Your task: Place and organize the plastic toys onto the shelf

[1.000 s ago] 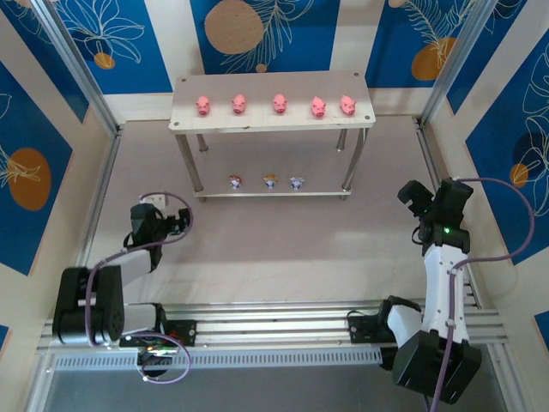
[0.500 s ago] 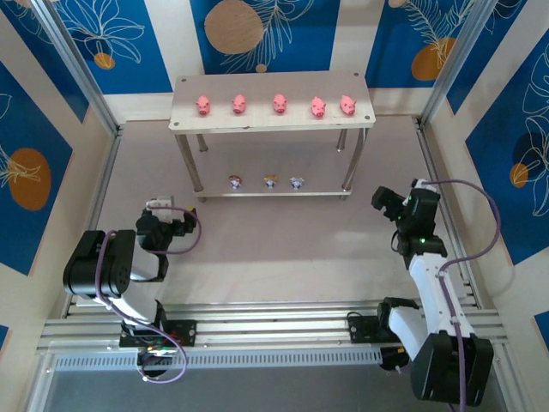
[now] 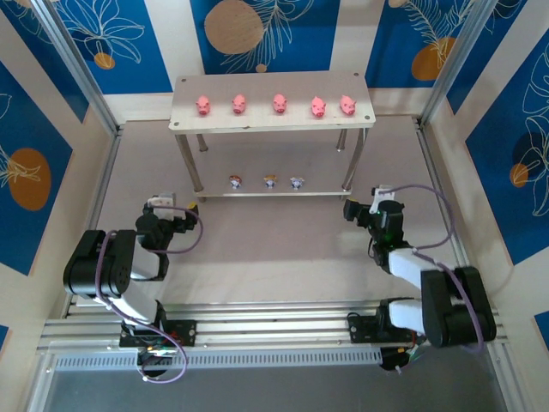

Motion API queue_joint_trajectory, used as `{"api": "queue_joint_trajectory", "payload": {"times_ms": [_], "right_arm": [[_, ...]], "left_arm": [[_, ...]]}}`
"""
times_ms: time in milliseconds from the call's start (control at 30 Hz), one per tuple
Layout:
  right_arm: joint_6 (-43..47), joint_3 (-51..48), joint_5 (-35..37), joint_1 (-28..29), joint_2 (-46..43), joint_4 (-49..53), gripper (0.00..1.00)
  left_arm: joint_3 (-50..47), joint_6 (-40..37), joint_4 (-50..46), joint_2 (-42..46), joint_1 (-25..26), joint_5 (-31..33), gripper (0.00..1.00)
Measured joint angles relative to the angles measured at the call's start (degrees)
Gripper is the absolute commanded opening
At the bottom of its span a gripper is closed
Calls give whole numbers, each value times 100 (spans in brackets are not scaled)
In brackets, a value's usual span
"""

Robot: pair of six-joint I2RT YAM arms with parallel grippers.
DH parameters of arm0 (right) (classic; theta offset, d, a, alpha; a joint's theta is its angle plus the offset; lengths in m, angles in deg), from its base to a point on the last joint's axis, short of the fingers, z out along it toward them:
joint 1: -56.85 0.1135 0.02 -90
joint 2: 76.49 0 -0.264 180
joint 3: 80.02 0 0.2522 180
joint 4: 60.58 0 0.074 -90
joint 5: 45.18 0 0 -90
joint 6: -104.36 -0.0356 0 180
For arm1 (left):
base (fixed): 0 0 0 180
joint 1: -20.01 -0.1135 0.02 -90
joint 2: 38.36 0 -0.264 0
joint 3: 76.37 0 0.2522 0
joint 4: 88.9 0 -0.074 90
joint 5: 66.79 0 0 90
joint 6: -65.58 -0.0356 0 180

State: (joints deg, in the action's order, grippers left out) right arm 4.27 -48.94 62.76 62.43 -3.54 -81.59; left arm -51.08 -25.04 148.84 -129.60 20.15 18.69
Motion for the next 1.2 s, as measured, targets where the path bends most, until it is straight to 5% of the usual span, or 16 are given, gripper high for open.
{"api": "queue_joint_trajectory", "payload": {"times_ms": [200, 467, 1200], "right_arm": [[669, 437, 74, 343, 1021, -645, 99], [415, 682, -400, -575, 1314, -903, 99], [356, 612, -518, -409, 1438, -1108, 99]], "left_arm": [[76, 0, -114, 4, 11, -13, 100], [629, 2, -988, 24, 42, 35, 100], [802, -297, -1464, 72, 66, -597, 100]]}}
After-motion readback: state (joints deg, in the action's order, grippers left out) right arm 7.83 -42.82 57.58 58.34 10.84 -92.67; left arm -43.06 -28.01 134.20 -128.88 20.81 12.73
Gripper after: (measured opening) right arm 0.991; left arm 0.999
